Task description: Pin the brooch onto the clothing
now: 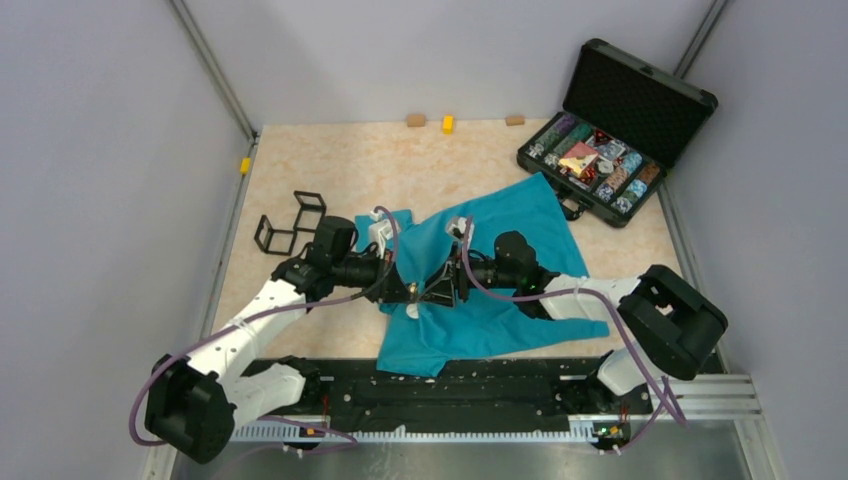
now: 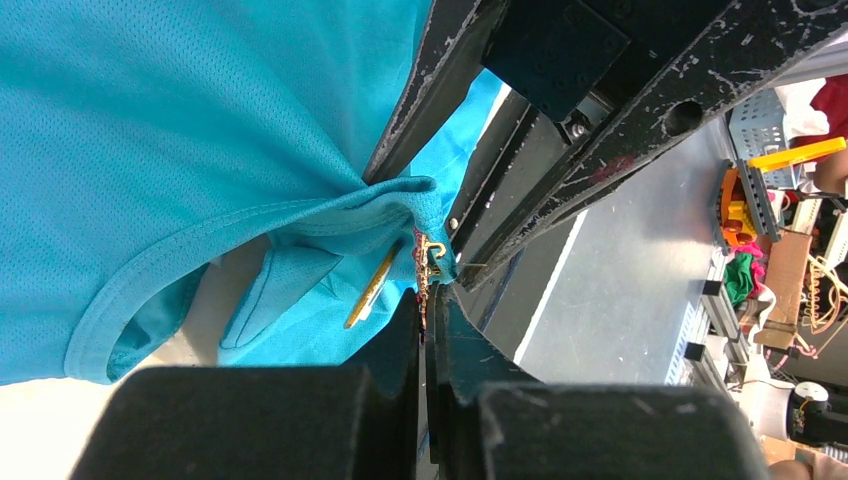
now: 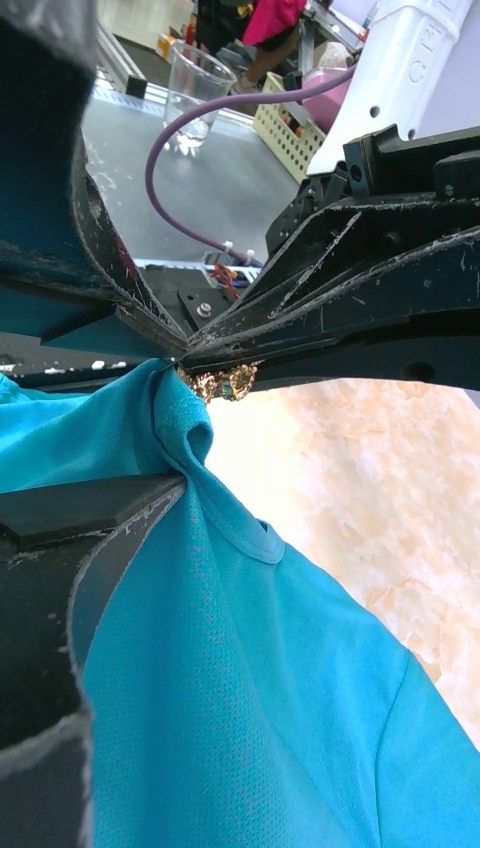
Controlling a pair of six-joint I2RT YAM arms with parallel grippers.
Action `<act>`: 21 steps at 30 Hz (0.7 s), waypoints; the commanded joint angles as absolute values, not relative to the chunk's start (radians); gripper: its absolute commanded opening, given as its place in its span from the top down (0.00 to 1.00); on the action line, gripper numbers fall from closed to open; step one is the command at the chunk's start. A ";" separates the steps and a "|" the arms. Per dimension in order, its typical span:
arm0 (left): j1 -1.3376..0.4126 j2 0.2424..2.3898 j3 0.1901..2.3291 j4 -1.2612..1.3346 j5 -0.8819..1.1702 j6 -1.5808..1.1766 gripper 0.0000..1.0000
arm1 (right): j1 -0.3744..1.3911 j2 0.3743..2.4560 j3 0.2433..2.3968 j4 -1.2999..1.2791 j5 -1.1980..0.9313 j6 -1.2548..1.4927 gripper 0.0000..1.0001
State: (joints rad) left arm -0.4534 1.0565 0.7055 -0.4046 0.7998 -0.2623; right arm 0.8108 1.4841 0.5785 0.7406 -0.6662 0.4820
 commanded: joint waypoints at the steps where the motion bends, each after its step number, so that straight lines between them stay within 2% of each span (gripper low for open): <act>1: -0.448 1.060 0.746 -0.384 0.847 -0.246 1.00 | 0.825 1.495 0.626 0.798 -0.662 0.481 0.53; 21: -0.449 1.074 0.742 -0.388 0.899 -0.222 1.00 | 0.824 1.566 0.706 0.708 -0.682 0.494 0.68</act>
State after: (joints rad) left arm -0.4427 1.0763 0.7055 -0.4194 0.8223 -0.2325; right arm 0.8116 1.5391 0.6498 0.7036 -0.6842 0.5083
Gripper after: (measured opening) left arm 0.022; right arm 0.328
